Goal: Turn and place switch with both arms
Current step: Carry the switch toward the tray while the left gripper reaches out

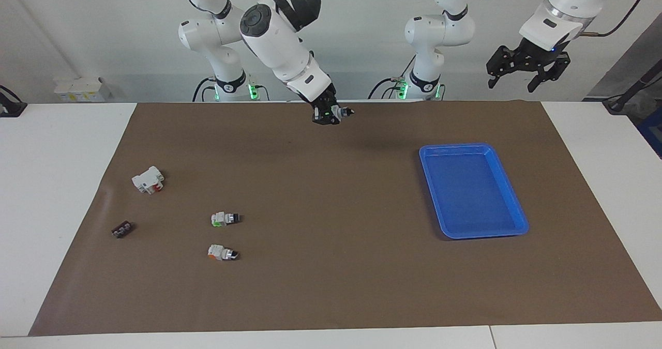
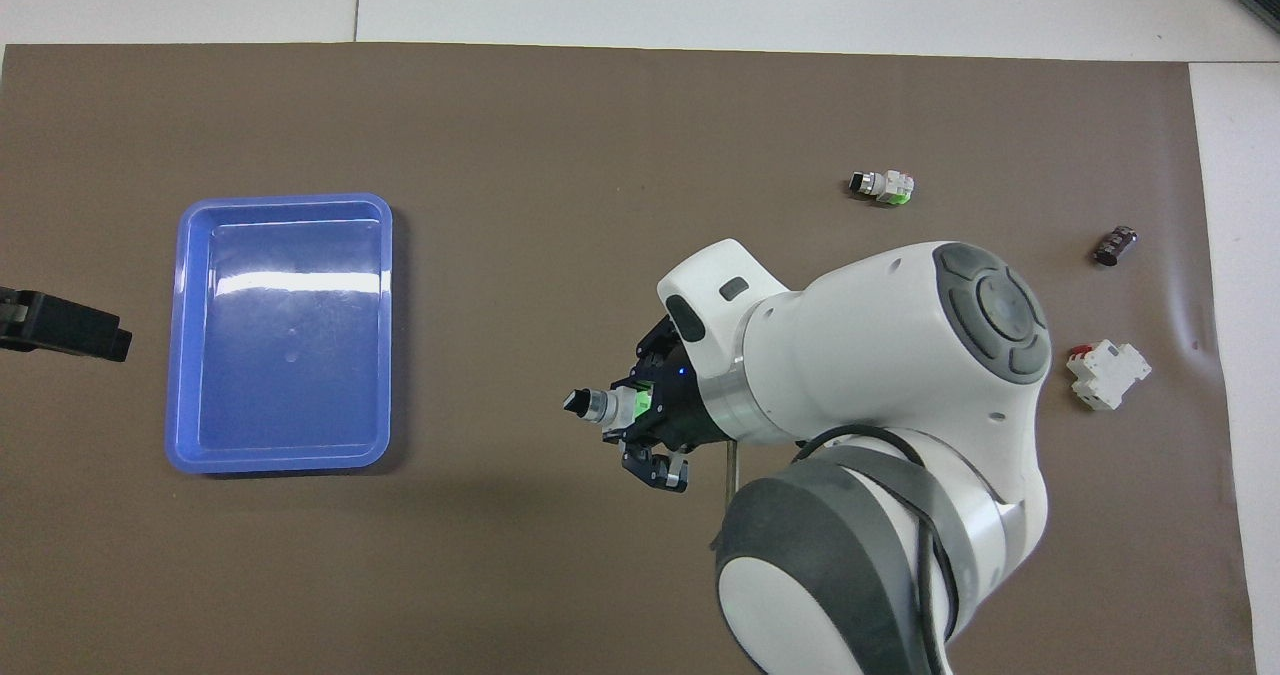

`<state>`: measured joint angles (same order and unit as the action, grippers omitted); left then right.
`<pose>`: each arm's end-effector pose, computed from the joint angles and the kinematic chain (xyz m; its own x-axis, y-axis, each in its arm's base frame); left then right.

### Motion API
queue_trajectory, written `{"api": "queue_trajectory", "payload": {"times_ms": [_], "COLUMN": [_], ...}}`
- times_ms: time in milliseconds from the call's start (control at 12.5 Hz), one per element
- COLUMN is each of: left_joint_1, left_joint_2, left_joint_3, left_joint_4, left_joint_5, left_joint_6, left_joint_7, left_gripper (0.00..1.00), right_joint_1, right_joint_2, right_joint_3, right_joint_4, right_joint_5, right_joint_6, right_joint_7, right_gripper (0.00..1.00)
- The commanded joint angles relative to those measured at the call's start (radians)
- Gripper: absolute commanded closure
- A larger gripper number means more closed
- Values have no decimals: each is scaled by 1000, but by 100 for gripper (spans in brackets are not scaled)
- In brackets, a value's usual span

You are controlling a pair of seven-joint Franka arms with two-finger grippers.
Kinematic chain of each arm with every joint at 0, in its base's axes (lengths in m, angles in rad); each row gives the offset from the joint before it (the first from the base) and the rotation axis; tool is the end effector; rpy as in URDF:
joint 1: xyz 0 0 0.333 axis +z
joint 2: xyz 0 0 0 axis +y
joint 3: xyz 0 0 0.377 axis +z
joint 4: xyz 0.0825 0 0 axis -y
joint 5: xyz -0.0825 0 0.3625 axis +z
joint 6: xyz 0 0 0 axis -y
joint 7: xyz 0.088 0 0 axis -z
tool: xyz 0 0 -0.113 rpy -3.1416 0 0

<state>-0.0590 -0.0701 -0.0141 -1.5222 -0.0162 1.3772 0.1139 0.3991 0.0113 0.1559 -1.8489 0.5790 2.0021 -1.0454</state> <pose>0.4839 -0.0379 0.7204 0.9794 -0.1887 -0.0726 -0.1874 -0.9820 0.0235 0.4605 0.3273 0.5957 0.2078 0.8448 0.4930 0.9724 -0.1235 -0.1982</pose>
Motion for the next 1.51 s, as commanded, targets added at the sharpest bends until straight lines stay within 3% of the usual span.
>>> {"api": "queue_trajectory", "payload": {"times_ms": [0, 239, 638, 1116, 1275, 1435], "left_joint_1": [-8, -15, -44, -53, -55, -51], "left_joint_2": [-40, -42, -43, -46, -46, -68], "left_joint_3": [0, -3, -26, -122, -133, -133], "left_joint_4": [-62, -66, -66, -69, -69, -110], "left_joint_5": [-7, -146, -318, -337, -346, -443], "left_joint_6": [66, 59, 49, 69, 82, 89], "left_joint_7": [-67, -279, -924, -1742, -1810, -1826], "left_gripper": [1, 1, 1, 1, 0, 0], "right_joint_1": [-14, -8, 23, 27, 29, 32], "right_joint_2": [9, 10, 7, 3, 3, 1], "right_joint_3": [26, 79, 93, 91, 93, 93], "right_joint_4": [46, 43, 25, 17, 17, 8], "right_joint_5": [76, 96, 148, 148, 148, 148], "right_joint_6": [7, 99, 198, 204, 216, 228], "right_joint_7": [-88, -116, -111, -107, -102, -91], "right_gripper": [100, 100, 100, 100, 100, 100]}}
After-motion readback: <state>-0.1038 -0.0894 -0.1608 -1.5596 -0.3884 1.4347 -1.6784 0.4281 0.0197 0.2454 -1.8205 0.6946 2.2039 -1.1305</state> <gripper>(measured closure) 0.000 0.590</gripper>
